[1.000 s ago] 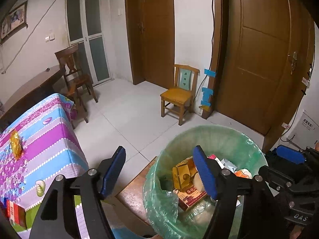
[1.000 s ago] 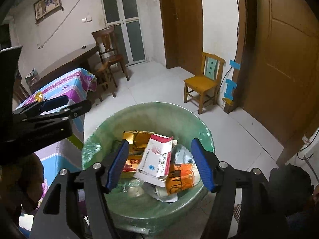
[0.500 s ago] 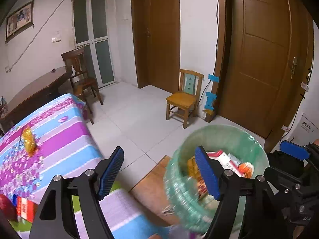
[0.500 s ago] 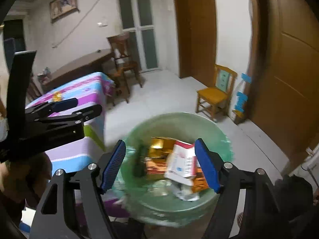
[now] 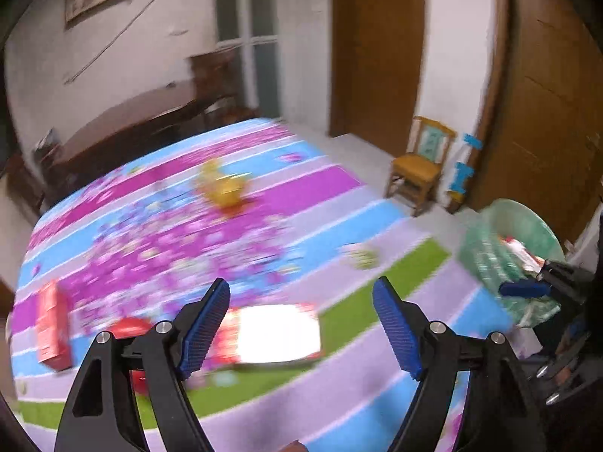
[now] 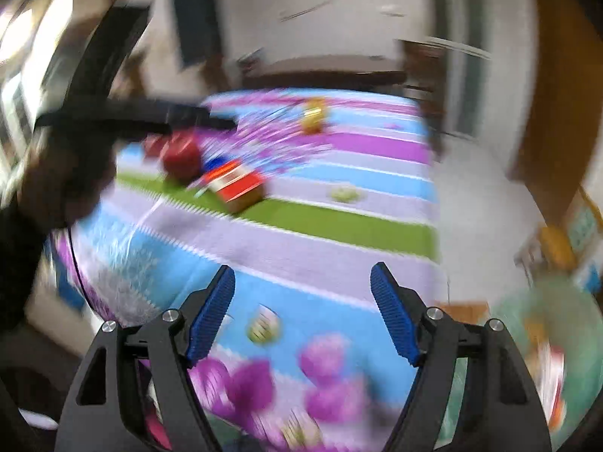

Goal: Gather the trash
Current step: 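Move both tools back over the table toward the remaining items, then grasp the red cigarette box with the right tool while the left tool grasps the blue bottle cap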

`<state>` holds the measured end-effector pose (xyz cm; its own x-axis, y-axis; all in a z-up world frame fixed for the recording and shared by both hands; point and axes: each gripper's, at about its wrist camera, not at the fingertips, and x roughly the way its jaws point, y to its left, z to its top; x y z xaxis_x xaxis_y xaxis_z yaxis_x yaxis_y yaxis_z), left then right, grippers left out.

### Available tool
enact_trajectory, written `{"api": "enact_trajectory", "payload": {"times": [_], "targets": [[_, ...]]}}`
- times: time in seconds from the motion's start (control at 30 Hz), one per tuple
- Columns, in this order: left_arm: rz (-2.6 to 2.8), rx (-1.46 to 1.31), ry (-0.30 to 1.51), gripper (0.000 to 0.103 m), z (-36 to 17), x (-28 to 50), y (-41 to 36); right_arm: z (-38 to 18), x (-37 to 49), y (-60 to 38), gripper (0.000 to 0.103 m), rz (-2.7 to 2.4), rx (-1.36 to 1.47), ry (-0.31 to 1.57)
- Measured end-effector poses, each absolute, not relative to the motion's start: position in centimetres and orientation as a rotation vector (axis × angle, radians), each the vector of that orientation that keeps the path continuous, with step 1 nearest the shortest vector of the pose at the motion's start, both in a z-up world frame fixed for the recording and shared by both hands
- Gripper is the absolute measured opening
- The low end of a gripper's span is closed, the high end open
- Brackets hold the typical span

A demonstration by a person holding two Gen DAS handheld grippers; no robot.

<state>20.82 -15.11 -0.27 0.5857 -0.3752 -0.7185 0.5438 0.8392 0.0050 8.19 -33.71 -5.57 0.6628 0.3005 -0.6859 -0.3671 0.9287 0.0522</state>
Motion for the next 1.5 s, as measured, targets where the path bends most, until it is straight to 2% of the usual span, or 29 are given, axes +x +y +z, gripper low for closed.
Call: {"api": "enact_trajectory", "payload": {"times": [0.17,0.27,0.43,0.6,0.67,0.73,0.8,1.1,1.4,1.5], "targets": [[-0.512,0.252,0.892,0.079,0.9,25.8,-8.1,-6.6,14.3,-26.3,0.073,0.576,-0.307,0.809],[-0.497,0.292,0.914,0.079,1.0,27.0,-6.2,-7.3,16.7,-23.0,0.078,0.637,-0.395,0.821],[-0.498,0.309,0.963,0.078,-0.7,28.4,-5.9,-9.0,21.3,-20.0,0.079,0.641,-0.453,0.876],[-0.525,0.321,1.007,0.078,-2.5,29.8,-7.4,-9.7,23.5,-20.2,0.079,0.599,-0.386,0.897],[-0.536,0.309,1.034,0.078,-3.1,30.7,-8.0,-10.3,23.9,-20.8,0.064,0.582,-0.359,0.908],[-0.542,0.303,1.074,0.078,-4.0,31.5,-8.8,-10.7,24.2,-21.6,0.039,0.559,-0.309,0.924],[-0.541,0.308,1.120,0.078,-4.9,32.2,-9.8,-10.5,24.2,-22.8,0.021,0.503,-0.283,0.922],[-0.494,0.365,1.259,0.078,-8.1,33.8,-12.6,-9.2,20.9,-31.4,0.021,0.396,-0.103,0.882],[-0.518,0.462,1.324,0.078,-9.7,32.3,-15.4,-8.8,18.8,-32.5,0.021,0.413,-0.080,0.851],[-0.722,0.366,1.394,0.069,-9.2,30.3,-16.6,-8.9,18.8,-32.6,0.021,0.410,-0.081,0.846]]}}
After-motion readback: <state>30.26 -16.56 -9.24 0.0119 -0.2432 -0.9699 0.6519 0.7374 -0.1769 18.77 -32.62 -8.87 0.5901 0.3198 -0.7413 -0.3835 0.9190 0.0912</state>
